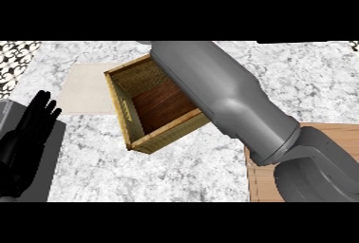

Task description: Pick the tomato from the cutting board and place it in the basket

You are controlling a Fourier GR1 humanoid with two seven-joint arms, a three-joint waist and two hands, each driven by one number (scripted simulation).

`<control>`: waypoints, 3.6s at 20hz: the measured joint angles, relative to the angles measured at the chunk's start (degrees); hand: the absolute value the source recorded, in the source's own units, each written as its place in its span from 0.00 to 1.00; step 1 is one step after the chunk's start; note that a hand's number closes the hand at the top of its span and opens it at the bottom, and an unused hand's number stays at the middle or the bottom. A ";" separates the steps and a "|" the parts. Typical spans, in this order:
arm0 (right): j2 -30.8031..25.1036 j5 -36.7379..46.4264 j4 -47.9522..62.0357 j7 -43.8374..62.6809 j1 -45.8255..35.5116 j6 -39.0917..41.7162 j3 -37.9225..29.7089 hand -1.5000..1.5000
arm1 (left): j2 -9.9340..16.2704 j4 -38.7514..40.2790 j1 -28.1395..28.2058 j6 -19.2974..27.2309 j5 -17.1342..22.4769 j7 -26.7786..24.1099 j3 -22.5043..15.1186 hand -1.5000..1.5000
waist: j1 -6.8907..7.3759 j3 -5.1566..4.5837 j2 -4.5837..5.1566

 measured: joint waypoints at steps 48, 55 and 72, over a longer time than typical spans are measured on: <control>-0.08 -10.89 5.25 -1.94 8.58 16.05 -5.19 1.00 | 4.79 6.98 -5.83 2.67 4.59 -5.78 -6.23 0.50 | -0.01 -0.86 -0.57; -0.19 -12.05 5.82 0.25 9.29 15.94 -6.16 0.00 | 4.96 7.55 -6.52 2.80 4.78 -5.92 -6.76 0.50 | 0.14 -0.97 -0.68; -4.07 -9.07 -2.64 1.38 5.38 -6.47 -13.78 0.00 | 6.58 6.73 -3.78 4.34 5.44 -6.49 -5.57 0.50 | -2.60 -1.45 -1.59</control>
